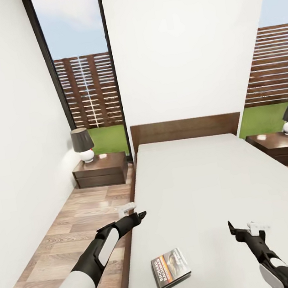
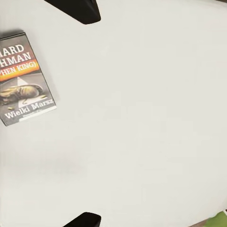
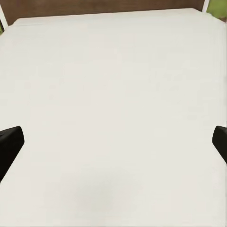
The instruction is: In the bedroom, move the book from the bed onto either nightstand, and place the two sandals side by side next to the bed.
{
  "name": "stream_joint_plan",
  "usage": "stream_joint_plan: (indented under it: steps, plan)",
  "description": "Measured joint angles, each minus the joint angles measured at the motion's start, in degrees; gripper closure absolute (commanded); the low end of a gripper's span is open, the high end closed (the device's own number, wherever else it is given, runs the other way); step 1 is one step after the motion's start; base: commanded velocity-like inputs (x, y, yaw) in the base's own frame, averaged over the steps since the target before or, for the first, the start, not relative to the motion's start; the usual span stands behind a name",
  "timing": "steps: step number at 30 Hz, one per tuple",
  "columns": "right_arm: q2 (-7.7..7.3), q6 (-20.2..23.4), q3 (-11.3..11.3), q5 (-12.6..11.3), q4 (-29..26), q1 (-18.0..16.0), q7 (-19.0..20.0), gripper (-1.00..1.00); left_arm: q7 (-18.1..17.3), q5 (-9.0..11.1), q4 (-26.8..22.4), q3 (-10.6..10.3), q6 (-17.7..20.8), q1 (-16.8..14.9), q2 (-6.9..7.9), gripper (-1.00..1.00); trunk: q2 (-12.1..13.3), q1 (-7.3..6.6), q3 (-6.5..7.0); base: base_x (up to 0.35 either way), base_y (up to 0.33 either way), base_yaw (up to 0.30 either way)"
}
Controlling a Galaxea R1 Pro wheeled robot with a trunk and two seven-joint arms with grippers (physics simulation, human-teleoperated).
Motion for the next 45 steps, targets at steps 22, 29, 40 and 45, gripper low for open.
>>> stream_joint_plan:
  steps: [22, 29, 40, 45]
  plan:
    - [-0.11, 14.49, -0.22, 0.10, -3.28, -18.95, -0.92, -1.00, -0.01, -0.01, 0.09, -0.26, 0.00, -0.01, -1.09, -1.00, -8.83, 4.83, -3.96, 0.000, 0.000, 0.000]
    - [-1.12, 13.27, -0.06, 0.06, -3.03, -18.83, -0.50, -1.00, -0.01, -0.05, 0.06, -0.26, 0.00, 0.00, -1.11, -1.00, -11.64, 6.37, -5.21, 0.000, 0.000, 0.000]
    - [-4.94, -1.28, 0.02, -0.34, -2.98, -17.94, 4.57, -1.00, -0.03, -0.07, 0.05, -0.26, 0.01, -0.02, -1.10, -1.00, -12.46, 6.82, -5.58, 0.000, 0.000, 0.000]
    - [-8.57, -4.79, -0.04, -10.11, 5.66, -16.57, 14.63, -1.00, -0.02, -0.07, 0.02, -0.26, 0.03, 0.00, -1.08, -1.00, -12.46, 6.82, -5.58, 0.000, 0.000, 0.000]
